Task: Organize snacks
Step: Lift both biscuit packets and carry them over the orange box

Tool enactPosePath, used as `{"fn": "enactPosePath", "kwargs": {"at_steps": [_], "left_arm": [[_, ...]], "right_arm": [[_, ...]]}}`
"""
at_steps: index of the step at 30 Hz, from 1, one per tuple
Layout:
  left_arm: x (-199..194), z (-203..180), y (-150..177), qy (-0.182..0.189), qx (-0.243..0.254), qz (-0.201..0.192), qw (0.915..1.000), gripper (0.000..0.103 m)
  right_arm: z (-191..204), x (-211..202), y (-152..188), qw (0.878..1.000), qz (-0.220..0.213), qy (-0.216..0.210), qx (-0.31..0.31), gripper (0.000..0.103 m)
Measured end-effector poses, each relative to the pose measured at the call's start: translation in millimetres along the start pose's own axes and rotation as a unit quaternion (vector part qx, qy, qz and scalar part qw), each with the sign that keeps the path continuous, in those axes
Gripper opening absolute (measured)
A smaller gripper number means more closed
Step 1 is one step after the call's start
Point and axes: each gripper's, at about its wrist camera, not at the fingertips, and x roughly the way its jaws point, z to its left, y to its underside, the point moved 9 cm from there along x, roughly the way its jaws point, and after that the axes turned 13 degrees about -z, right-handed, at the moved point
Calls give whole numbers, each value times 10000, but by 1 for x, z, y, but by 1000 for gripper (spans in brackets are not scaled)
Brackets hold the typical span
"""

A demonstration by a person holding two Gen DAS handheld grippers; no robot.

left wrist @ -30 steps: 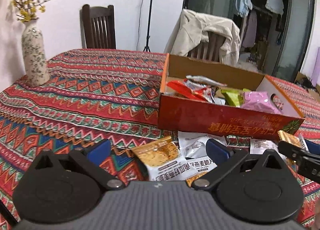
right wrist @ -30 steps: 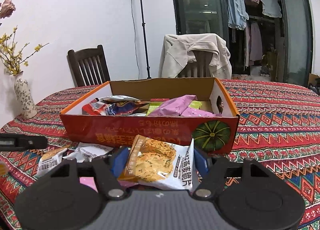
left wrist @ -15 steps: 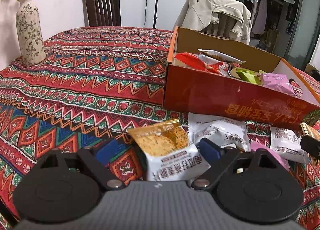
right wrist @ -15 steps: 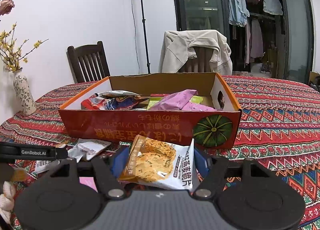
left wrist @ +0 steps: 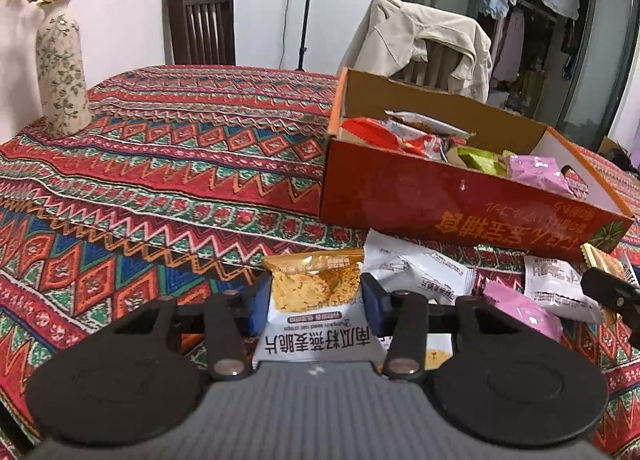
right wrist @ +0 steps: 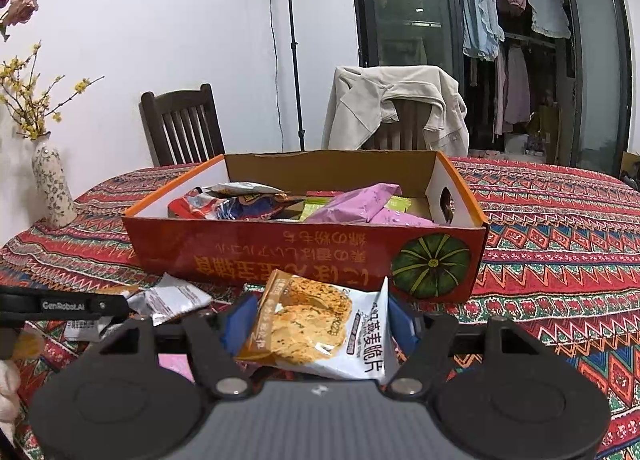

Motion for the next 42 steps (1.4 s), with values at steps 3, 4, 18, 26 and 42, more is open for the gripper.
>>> {"fn": "enactPosePath", "kwargs": {"at_steps": [3, 4, 18, 26, 42], "left_arm": [[-7, 3, -3, -15, -18, -91, 10000, 47], [-10, 4, -4, -23, -63, -123, 9999, 47], [-43, -26, -53, 430, 4, -793, 9959, 47], [-41, -57, -93, 737, 149, -1079, 9913, 47], [21, -96, -152, 664, -44, -1371, 9883, 47]], "right_arm": [[1, -1, 0, 10000, -28, -21, -7, 69], [2, -1, -1, 10000, -43, -23, -14, 69], [12, -12, -25, 9993, -321, -186, 10, 69], [8, -19, -64, 9980, -616, -3, -114, 69], [-19, 61, -120, 9962, -728, 482, 8, 69]]}}
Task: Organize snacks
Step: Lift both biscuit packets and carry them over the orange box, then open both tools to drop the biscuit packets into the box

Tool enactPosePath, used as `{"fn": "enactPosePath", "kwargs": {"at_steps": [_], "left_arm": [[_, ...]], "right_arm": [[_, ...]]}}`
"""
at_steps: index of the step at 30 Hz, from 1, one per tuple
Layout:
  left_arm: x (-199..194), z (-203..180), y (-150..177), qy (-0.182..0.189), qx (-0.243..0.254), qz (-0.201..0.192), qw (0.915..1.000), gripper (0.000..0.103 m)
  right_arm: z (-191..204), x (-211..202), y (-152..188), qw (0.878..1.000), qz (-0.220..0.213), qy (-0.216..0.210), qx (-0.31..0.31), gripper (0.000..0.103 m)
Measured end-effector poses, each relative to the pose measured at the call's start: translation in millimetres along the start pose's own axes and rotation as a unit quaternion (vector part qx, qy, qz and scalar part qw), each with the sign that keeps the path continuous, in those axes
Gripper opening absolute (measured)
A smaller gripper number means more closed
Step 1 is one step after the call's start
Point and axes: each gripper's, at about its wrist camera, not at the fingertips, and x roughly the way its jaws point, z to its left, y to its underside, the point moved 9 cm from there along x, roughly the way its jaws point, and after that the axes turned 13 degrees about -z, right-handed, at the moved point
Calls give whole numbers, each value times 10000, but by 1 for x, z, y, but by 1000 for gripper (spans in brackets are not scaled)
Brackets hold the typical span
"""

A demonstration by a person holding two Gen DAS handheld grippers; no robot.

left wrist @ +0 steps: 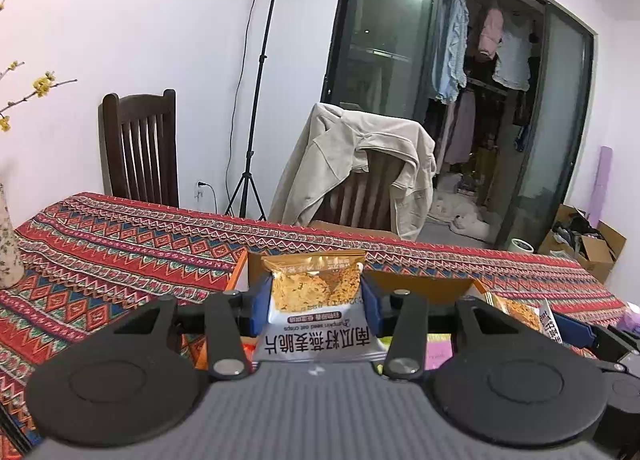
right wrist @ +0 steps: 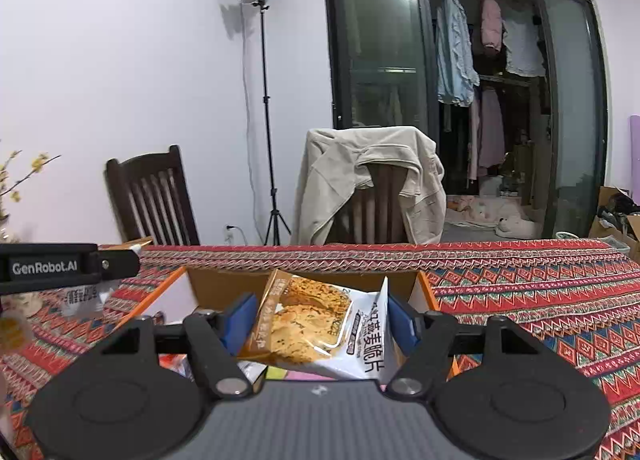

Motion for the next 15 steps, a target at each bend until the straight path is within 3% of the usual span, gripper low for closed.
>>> {"fn": "enactPosePath", "kwargs": {"at_steps": [6, 15], "left_arm": [[34, -3, 19, -117, 94, -101, 9998, 47], [54, 4, 53, -103, 257, 96, 9996, 47]], "right_arm": [[-15, 31, 14, 9997, -177, 136, -7, 69], [-34, 54, 46, 9997, 105, 95, 194, 69]]}}
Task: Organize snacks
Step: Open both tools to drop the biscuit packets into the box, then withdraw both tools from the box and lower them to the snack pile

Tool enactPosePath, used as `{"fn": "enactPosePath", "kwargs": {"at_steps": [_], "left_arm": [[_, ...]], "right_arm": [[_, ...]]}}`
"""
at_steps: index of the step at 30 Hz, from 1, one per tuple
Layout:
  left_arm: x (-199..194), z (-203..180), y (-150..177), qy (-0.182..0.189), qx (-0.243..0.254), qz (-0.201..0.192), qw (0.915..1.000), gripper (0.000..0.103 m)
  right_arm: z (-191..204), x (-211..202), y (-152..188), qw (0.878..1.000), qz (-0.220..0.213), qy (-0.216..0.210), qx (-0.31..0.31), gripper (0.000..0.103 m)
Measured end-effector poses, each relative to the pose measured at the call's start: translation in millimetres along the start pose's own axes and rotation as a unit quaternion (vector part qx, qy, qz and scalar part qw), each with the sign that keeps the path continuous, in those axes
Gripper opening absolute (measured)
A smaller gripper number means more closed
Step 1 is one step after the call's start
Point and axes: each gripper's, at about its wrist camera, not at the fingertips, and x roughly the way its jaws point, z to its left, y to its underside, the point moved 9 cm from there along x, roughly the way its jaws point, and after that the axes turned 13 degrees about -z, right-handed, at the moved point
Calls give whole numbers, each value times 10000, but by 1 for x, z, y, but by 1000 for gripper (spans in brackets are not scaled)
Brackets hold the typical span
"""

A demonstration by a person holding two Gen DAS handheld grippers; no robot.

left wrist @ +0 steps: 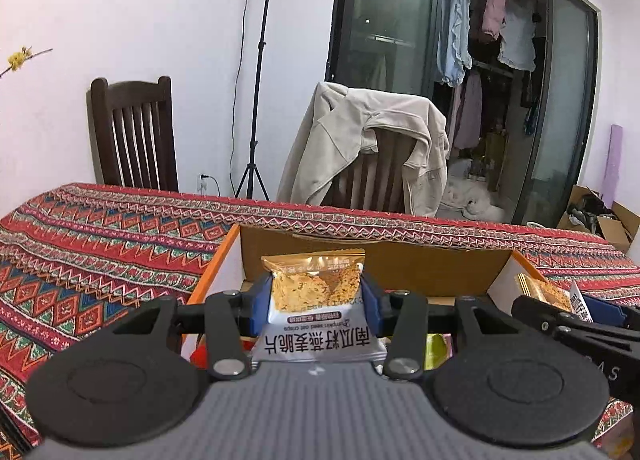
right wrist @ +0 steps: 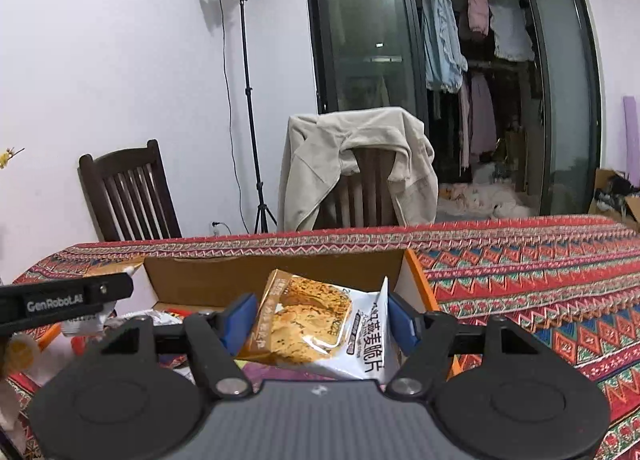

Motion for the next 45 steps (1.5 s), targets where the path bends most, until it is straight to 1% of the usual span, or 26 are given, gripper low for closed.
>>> {"fn": "enactPosePath", "kwargs": {"at_steps": [3, 4, 5, 6, 7, 8, 10, 12, 20, 25, 28, 32, 35, 40, 45], "left_arm": [[0, 2, 3, 26, -14, 34, 10000, 48], [-1, 2, 4, 38, -9, 41, 10000, 50], [-3, 1, 3, 50, 7, 34, 10000, 56], [-4, 0, 4, 70, 16, 16, 10000, 61], [-6, 0, 3, 61, 1, -14, 10000, 81], [-8, 1, 1, -1, -32, -80, 10000, 103], [-12, 4, -2, -119, -93, -274, 9995, 103], [-13, 3, -3, -96, -58, -272, 9996, 103], [-15, 1, -4, -80, -20, -241, 9997, 103], [-18, -1, -9, -17, -42, -271, 9996, 103], [-23, -1, -15, -44, -45, -314, 9995, 103], [-35, 1, -27, -60, -84, -385, 9992, 103], [-46, 5, -33, -27, -99, -347, 9993, 103], [-68, 22, -34, -99, -97, -249, 9996, 103], [-94, 41, -28, -178, -183, -99, 9996, 103]], "right_arm": [[-2, 3, 6, 10000, 81, -2, -9, 69], [-2, 3, 7, 10000, 94, -13, -18, 70], [0, 3, 7, 9999, 100, -38, -26, 72], [1, 2, 8, 9999, 113, -76, -25, 79], [2, 2, 8, 9999, 130, -105, -12, 84], [3, 2, 8, 9998, 117, -139, 13, 86], [1, 2, 6, 9999, 82, -78, 17, 100], [-2, 2, 6, 10000, 44, 10, 4, 103], [-7, 0, 8, 9997, 141, 10, 189, 103], [-9, -3, 6, 9997, 126, 36, 225, 103], [-9, -6, 2, 9996, 100, 46, 276, 103], [-7, -15, -7, 9996, 41, 33, 273, 103], [-5, -23, -15, 9997, 13, 18, 229, 103], [-3, -42, -27, 9998, -25, -1, 173, 103], [2, -67, -30, 9999, -38, 21, 132, 103]]}}
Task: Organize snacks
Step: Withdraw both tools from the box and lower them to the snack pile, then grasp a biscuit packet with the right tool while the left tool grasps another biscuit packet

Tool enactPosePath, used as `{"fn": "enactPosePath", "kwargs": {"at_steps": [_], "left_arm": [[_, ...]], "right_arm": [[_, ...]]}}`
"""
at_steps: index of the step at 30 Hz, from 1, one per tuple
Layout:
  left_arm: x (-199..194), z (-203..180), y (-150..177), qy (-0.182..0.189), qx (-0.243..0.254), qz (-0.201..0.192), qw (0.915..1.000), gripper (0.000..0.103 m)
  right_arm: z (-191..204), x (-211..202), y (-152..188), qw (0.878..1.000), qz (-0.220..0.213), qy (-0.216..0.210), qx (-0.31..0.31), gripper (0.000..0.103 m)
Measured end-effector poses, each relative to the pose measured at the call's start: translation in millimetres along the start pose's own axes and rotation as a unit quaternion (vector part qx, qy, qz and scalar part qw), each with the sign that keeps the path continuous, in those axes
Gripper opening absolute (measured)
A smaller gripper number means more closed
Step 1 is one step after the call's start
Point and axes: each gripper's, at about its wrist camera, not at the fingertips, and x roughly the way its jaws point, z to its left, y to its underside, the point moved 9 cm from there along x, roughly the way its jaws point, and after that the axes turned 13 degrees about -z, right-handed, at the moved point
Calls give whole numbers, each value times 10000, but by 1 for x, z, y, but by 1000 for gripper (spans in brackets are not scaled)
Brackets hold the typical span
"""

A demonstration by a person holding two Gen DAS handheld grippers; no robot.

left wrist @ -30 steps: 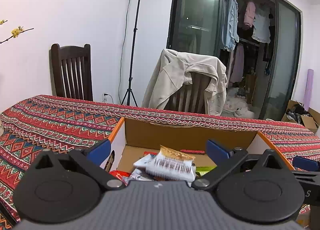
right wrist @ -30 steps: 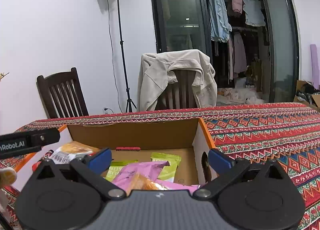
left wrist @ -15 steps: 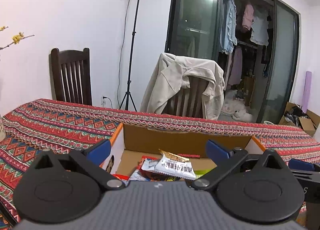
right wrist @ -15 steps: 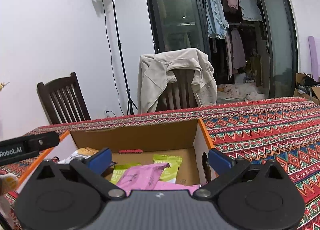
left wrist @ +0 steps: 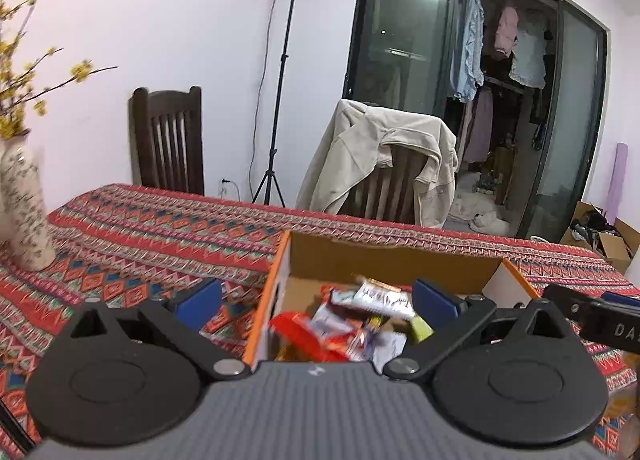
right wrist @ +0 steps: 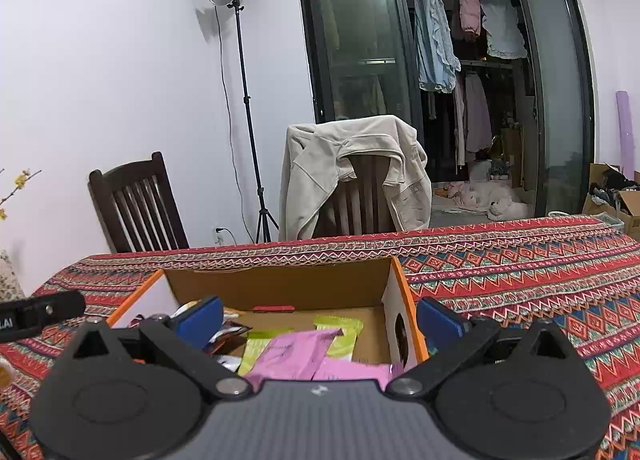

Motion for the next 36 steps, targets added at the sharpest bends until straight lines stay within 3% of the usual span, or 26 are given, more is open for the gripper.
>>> {"fn": "enactPosePath", "kwargs": {"at_steps": [12, 24, 36], "left_arm": [[-72, 34, 27, -50, -71, 192, 9998, 103], [-140, 40, 66, 138, -41, 348, 9993, 103], [-174, 55, 93, 111, -118, 567, 9983, 103]], "right_arm": [[20, -72, 26, 9996, 230, -166, -48, 103], [42, -138, 70, 9978, 543, -356, -146, 103], [54, -178, 108, 9947, 895, -484, -113, 103]]}}
